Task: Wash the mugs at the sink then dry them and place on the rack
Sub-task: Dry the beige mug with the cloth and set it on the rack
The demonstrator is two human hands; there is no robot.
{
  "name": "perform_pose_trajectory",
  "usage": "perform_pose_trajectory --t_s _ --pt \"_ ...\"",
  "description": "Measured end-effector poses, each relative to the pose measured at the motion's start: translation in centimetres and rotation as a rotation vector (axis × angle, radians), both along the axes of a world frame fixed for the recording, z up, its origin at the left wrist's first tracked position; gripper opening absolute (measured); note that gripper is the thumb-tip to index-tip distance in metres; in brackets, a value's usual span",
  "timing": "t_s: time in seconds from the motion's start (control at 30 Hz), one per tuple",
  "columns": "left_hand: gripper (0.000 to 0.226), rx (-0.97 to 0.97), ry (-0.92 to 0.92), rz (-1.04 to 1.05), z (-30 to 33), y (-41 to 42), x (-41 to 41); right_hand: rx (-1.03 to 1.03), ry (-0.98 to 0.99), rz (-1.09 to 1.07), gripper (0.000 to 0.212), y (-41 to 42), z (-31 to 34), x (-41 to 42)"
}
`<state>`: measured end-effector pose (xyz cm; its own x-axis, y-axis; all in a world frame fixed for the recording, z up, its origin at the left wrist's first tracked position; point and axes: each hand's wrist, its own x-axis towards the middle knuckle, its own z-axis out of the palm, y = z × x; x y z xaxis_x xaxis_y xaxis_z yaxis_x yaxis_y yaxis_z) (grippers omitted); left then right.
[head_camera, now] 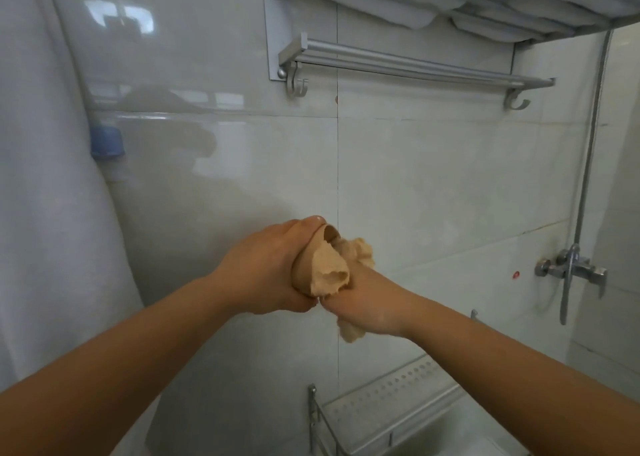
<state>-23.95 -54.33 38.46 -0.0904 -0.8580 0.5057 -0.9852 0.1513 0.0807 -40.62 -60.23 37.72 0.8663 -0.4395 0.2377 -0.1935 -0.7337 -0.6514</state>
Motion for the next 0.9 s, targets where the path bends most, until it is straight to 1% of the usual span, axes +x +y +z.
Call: perform_pose_trajectory --t_s 0.03,0.1,0.13,0.17,0.23,0.3,0.43,0.5,0.57,0.6,0.63,0.67,0.7,0.77,0.83,0.9 --pt "0.088 0.025 0.028 -0.006 0.1 0.1 0.1 -0.157 0.086 0.0 0.014 -0.3 -0.2 -0.2" --pt "0.089 0.061 0.078 -0.023 0.5 0.2 0.4 -0.454 0.137 -0.02 0.015 -1.3 -0.3 -0.6" --pt "0.088 0.062 0.093 -0.035 0.8 0.2 0.4 -0.52 0.12 -0.012 0.015 -1.4 -0.2 -0.7" --pt "0.087 0.057 0.103 -0.044 1.0 0.2 0.4 -0.522 0.097 -0.003 0.014 -1.2 0.0 -0.7" --pt "0.086 0.048 0.105 -0.052 1.1 0.2 0.2 -0.394 0.064 0.009 0.015 -0.7 0.3 -0.5" --pt "0.089 0.024 0.08 -0.038 0.7 0.2 -0.2 -0.197 0.044 -0.003 0.016 -0.1 0.6 -0.3" --pt "0.095 -0.115 0.018 0.049 -0.4 -0.2 -1.1 0.228 -0.206 0.05 0.016 0.1 1.5 0.3" --pt "0.096 -0.162 0.012 0.098 -0.6 -0.5 -1.6 0.348 -0.272 -0.023 0.024 -0.4 1.5 0.7" --pt "0.093 -0.085 0.062 0.082 -0.4 -0.5 -1.8 0.349 -0.282 -0.089 0.026 -0.7 1.4 0.8" --pt "0.092 -0.011 0.146 0.04 0.0 -0.4 -1.7 0.323 -0.271 -0.102 0.024 -0.8 1.4 0.6" --pt "0.089 0.066 0.268 -0.002 0.5 -0.2 -1.4 0.273 -0.248 -0.105 0.02 -0.8 1.5 0.2" --pt "0.087 0.145 0.385 -0.02 1.1 0.1 -0.9 0.211 -0.212 -0.096 0.016 -0.6 1.7 -0.3" --pt "0.085 0.232 0.46 -0.012 1.7 0.4 -0.4 0.17 -0.179 -0.079 0.015 -0.5 2.0 -0.7" --pt "0.081 0.398 0.49 0.009 2.8 0.9 0.5 0.15 -0.145 -0.019 0.016 -0.5 2.4 -1.2" --pt "0.077 0.431 0.464 0.012 2.8 1.1 0.5 0.202 -0.137 0.019 0.011 -0.4 2.6 -1.4" --pt "0.072 0.336 0.496 0.019 2.2 0.9 0.2 0.268 -0.155 0.009 0.02 -0.7 2.4 -1.2"
